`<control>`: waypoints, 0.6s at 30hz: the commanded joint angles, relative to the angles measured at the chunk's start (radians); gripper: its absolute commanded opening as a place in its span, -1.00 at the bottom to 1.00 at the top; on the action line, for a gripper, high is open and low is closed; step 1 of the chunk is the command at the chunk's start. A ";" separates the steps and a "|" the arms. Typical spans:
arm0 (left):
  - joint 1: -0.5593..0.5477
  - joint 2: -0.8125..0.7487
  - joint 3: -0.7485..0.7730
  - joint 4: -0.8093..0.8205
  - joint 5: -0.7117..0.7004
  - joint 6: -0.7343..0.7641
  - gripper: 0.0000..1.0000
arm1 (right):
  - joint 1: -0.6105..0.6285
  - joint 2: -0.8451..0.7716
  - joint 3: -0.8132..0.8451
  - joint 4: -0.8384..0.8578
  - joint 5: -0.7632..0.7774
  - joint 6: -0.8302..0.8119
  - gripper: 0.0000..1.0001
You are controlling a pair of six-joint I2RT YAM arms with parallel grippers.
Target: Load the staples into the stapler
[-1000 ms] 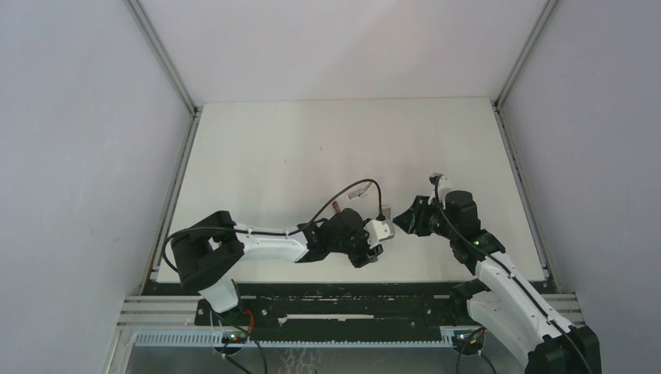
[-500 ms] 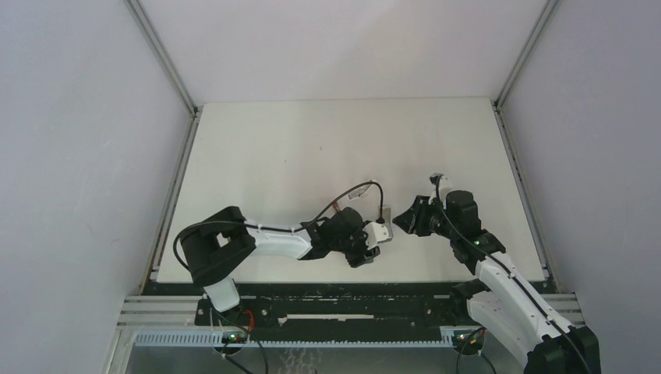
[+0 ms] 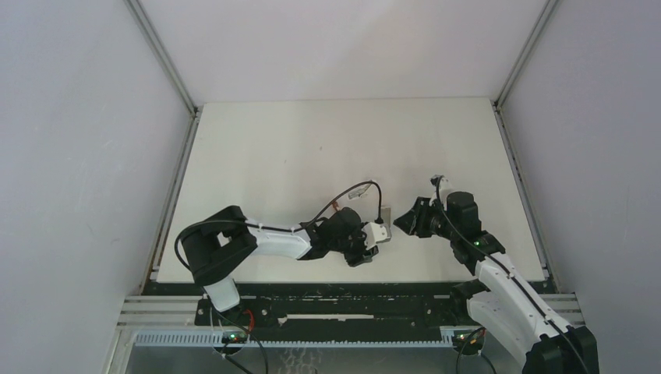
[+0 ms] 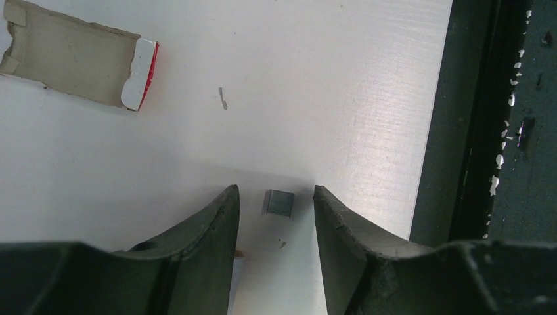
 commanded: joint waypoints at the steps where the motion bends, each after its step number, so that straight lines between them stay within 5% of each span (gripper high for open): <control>1: 0.006 -0.005 -0.030 -0.015 0.027 0.007 -0.04 | -0.011 0.000 -0.002 0.051 -0.020 0.013 -0.28; 18: 0.006 -0.051 -0.073 0.031 0.038 -0.109 -0.35 | -0.024 0.003 -0.010 0.062 -0.038 0.020 -0.28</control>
